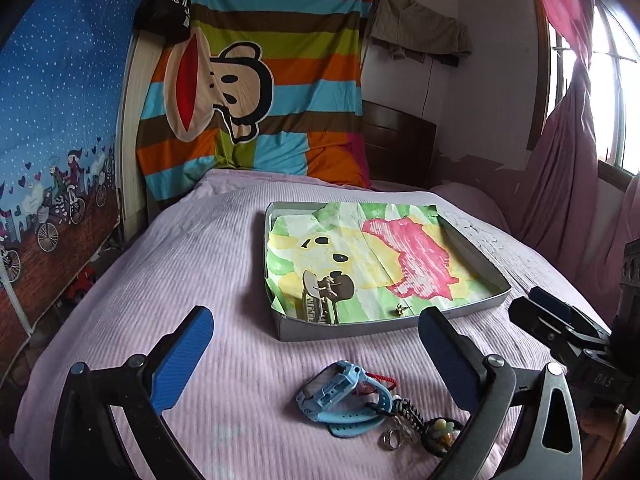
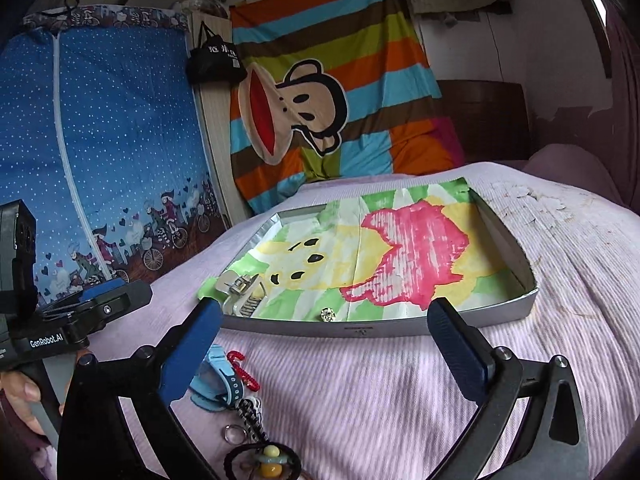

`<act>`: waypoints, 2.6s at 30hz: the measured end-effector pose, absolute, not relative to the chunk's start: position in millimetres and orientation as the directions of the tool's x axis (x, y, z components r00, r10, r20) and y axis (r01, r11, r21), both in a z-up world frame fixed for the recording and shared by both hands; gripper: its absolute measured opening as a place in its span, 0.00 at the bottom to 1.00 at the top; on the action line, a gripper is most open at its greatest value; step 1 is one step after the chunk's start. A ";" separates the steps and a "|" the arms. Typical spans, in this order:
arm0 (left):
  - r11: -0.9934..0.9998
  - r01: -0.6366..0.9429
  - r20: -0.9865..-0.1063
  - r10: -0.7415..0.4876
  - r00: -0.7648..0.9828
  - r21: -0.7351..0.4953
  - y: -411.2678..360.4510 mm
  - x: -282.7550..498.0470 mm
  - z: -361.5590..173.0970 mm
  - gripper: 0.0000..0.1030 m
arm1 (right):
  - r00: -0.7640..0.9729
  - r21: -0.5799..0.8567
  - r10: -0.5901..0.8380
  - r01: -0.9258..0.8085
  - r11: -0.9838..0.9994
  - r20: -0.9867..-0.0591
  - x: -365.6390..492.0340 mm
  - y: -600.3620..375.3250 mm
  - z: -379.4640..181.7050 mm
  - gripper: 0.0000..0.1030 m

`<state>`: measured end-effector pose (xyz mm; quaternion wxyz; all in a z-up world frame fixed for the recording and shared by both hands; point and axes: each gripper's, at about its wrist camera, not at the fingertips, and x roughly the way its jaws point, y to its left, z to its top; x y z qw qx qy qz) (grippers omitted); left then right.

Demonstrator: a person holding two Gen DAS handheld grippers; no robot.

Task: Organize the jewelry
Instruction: 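Withdraw both open tools from the tray back toward the remaining jewelry, then grasp the small silver ring with the left tool while the right tool grasps a gold earring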

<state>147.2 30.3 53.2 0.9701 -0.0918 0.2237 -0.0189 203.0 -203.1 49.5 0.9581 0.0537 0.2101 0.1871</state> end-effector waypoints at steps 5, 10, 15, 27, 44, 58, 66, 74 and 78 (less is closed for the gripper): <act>0.985 0.002 -0.392 -0.071 0.917 -0.173 25.9 116.1 47.5 1.00 | 0.880 0.151 0.360 -0.328 0.933 -0.311 161.7 -211.9 55.7 0.99; 0.987 0.002 -0.370 -0.062 0.927 -0.160 23.5 94.5 44.1 1.00 | 0.901 0.120 0.342 -0.321 0.940 -0.266 128.7 -217.4 58.4 0.99; 0.989 0.009 -0.357 -0.061 0.932 -0.145 19.7 76.9 39.6 1.00 | 0.914 0.096 0.331 -0.317 0.944 -0.236 100.9 -221.0 59.5 0.99; 0.993 0.050 -0.345 -0.084 0.935 -0.107 8.8 50.6 32.0 1.00 | 0.935 0.031 0.283 -0.283 0.959 -0.215 53.5 -227.8 47.5 0.99; 0.995 0.091 -0.467 -0.100 0.878 -0.042 -4.0 56.5 10.1 1.00 | 0.894 0.017 0.258 -0.271 0.962 -0.366 56.8 -240.1 11.2 0.99; 0.981 0.181 -0.571 -0.191 0.799 -0.074 -12.7 80.8 3.0 0.86 | 0.833 0.009 0.290 -0.324 0.946 -0.471 89.7 -229.2 -1.3 0.75; 0.963 0.245 -0.640 -0.260 0.723 -0.115 -28.4 104.1 -6.8 0.60 | 0.772 0.059 0.345 -0.373 0.926 -0.534 109.5 -222.5 -11.8 0.38; 0.944 0.235 -0.687 -0.330 0.648 -0.232 -31.7 131.3 -23.2 0.41 | 0.724 0.075 0.390 -0.427 0.901 -0.569 120.8 -209.0 -21.5 0.22; 0.940 0.219 -0.699 -0.341 0.628 -0.262 -32.5 140.4 -31.1 0.34 | 0.705 0.075 0.405 -0.450 0.890 -0.582 124.8 -201.7 -24.9 0.18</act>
